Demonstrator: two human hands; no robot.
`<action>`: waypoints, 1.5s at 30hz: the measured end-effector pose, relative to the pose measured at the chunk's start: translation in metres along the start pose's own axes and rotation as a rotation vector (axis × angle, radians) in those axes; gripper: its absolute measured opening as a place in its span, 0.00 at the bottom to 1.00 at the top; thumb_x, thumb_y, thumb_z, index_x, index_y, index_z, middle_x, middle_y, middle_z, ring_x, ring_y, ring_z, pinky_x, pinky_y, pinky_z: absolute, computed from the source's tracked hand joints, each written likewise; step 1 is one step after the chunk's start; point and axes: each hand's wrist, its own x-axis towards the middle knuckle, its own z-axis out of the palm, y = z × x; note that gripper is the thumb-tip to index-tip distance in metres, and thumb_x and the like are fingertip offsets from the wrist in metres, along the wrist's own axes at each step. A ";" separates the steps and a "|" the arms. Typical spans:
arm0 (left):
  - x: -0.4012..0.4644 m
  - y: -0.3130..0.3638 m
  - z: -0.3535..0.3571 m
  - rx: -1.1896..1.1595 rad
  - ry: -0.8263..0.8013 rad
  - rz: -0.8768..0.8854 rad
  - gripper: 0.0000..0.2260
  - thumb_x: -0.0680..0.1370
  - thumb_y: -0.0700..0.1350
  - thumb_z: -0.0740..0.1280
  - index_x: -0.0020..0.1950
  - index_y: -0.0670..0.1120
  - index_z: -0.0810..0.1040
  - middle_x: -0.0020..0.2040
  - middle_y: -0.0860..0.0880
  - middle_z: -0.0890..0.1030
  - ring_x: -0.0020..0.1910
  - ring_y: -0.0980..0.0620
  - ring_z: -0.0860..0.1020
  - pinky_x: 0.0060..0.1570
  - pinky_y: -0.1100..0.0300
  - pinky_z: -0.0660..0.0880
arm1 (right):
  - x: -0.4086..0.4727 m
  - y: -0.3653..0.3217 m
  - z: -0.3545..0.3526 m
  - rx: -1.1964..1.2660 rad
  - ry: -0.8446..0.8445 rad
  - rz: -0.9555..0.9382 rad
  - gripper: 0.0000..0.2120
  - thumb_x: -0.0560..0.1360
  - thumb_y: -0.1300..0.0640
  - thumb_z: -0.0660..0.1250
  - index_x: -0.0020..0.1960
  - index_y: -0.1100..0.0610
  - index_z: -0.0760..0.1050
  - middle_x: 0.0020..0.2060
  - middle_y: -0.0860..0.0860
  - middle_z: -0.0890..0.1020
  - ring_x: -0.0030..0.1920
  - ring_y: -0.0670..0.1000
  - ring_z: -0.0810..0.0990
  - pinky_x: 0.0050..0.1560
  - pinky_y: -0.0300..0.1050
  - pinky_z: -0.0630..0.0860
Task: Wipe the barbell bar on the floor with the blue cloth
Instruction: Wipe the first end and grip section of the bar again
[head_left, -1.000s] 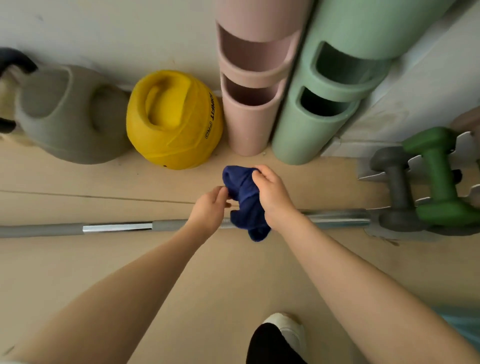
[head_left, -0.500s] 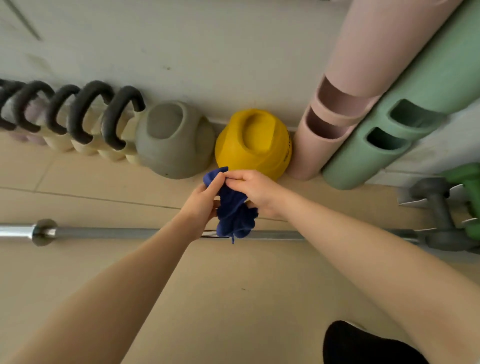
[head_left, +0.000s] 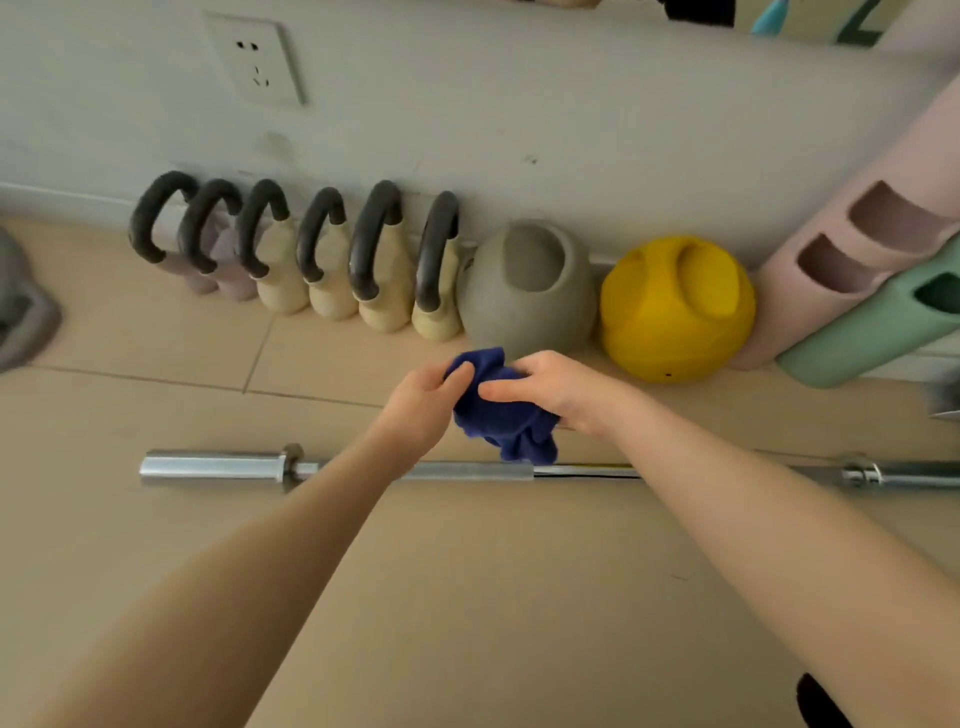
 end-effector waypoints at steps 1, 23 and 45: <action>-0.003 -0.010 -0.011 0.052 -0.024 0.006 0.12 0.81 0.45 0.58 0.46 0.42 0.79 0.37 0.48 0.77 0.37 0.51 0.72 0.40 0.60 0.68 | 0.001 -0.006 0.008 -0.091 -0.018 0.014 0.19 0.67 0.44 0.72 0.50 0.56 0.79 0.45 0.55 0.85 0.48 0.55 0.83 0.57 0.55 0.77; -0.001 -0.041 -0.061 0.445 -0.072 -0.183 0.07 0.78 0.41 0.61 0.55 0.46 0.74 0.45 0.49 0.76 0.46 0.47 0.75 0.40 0.59 0.68 | 0.042 -0.014 0.054 0.357 -0.064 0.062 0.07 0.80 0.53 0.57 0.51 0.54 0.73 0.44 0.53 0.80 0.45 0.53 0.80 0.50 0.49 0.76; 0.035 -0.201 -0.150 1.503 -0.365 0.200 0.19 0.76 0.50 0.66 0.65 0.48 0.69 0.64 0.48 0.70 0.65 0.46 0.66 0.61 0.55 0.64 | 0.100 0.009 0.196 -0.883 -0.065 -0.215 0.11 0.78 0.61 0.56 0.60 0.58 0.64 0.54 0.56 0.78 0.49 0.60 0.78 0.36 0.47 0.64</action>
